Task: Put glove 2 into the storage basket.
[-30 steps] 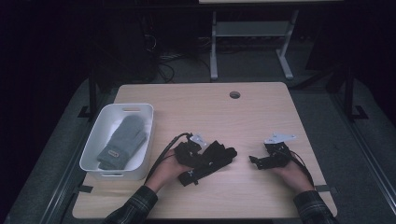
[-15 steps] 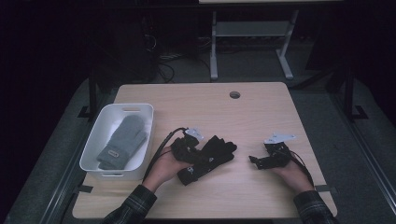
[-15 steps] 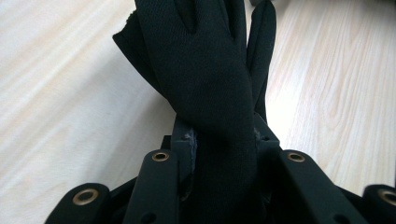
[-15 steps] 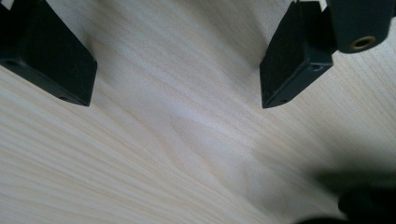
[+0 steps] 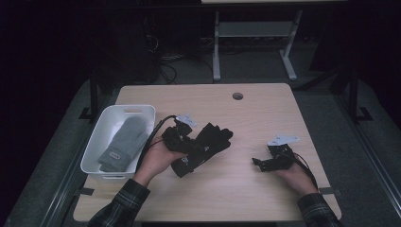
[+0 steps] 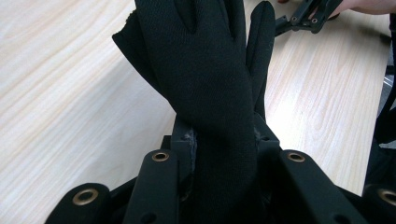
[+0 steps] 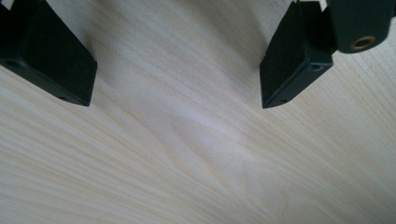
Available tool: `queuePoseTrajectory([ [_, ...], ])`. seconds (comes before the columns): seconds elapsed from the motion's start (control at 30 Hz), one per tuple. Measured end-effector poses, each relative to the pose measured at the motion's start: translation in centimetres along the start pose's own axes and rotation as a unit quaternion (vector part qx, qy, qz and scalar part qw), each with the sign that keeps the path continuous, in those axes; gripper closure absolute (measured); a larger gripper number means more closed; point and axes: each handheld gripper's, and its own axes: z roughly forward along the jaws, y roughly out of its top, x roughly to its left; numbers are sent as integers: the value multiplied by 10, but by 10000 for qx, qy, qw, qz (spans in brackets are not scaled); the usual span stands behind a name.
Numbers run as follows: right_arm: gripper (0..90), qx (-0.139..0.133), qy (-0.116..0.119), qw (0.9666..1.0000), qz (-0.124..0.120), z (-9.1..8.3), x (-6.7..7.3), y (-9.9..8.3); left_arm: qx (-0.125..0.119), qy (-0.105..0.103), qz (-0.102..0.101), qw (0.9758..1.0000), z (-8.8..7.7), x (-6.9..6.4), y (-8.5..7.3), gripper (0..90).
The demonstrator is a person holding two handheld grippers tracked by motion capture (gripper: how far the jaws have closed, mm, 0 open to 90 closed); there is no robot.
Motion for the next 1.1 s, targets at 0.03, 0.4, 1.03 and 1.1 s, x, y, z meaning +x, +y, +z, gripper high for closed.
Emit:
queuePoseTrajectory([
  [0.03,109,3,2,10000,8,0,0,0,-15,24,-16,10000,-2,1,0,690],
  [0.4,109,1,0,10000,12,0,0,0,-218,268,-274,9990,-50,20,-8,689],
  [1.03,109,0,-15,10000,12,0,0,0,-413,956,-956,9900,-130,62,-61,689],
  [1.1,109,0,-15,10000,11,0,0,0,-427,1026,-1067,9881,-135,66,-67,690],
])
